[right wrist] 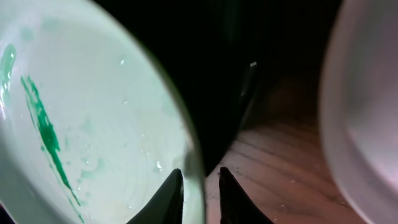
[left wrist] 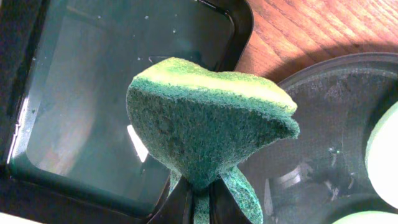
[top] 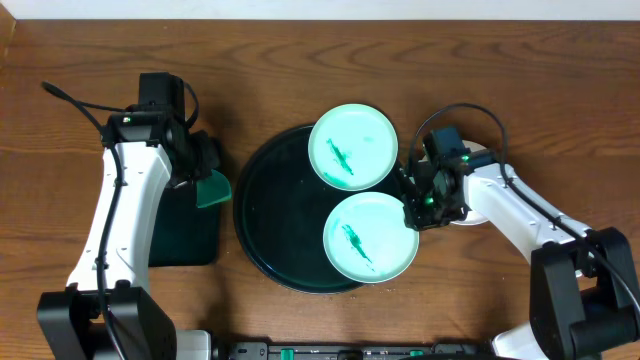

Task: Clean dirty plates on tray and stack at the side
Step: 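Move the right gripper back and grip a pale green plate's rim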

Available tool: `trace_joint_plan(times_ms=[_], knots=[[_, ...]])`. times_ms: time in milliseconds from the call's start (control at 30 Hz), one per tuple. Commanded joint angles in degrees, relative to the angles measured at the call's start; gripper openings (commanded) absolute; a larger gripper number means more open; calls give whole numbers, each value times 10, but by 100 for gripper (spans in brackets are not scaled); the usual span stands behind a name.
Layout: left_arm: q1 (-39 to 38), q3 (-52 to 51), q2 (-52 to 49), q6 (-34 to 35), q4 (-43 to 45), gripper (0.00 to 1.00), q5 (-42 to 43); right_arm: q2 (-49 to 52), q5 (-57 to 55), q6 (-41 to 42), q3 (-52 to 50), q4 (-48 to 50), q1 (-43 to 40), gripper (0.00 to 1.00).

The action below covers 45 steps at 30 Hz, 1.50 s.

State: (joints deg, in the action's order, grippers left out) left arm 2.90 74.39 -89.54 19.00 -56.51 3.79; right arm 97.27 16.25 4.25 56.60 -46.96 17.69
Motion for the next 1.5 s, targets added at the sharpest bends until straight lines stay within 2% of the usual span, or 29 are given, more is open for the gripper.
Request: trace_joint_plan(times_ms=[0, 133, 400, 533, 733, 1200, 1333, 1467], knots=[[2, -3, -2, -12, 3, 7, 1, 3, 10, -1, -5, 3, 14, 16], [1, -3, -2, -12, 3, 7, 1, 3, 12, 5, -5, 10, 25, 1], [2, -3, -2, -12, 3, 7, 1, 2, 77, 60, 50, 37, 87, 1], [2, -3, -2, -12, 3, 7, 1, 2, 33, 160, 90, 99, 136, 1], [2, -3, -2, -12, 3, 7, 1, 16, -39, 242, 100, 177, 193, 1], [1, -11, -3, -12, 4, 7, 1, 185, 0, 264, 202, 121, 206, 1], [-2, -19, -3, -9, 5, 7, 9, 206, 8, 267, 217, 105, 198, 1], [-24, -36, -3, 23, 12, 7, 33, 207, 8, 279, 217, 103, 191, 1]])
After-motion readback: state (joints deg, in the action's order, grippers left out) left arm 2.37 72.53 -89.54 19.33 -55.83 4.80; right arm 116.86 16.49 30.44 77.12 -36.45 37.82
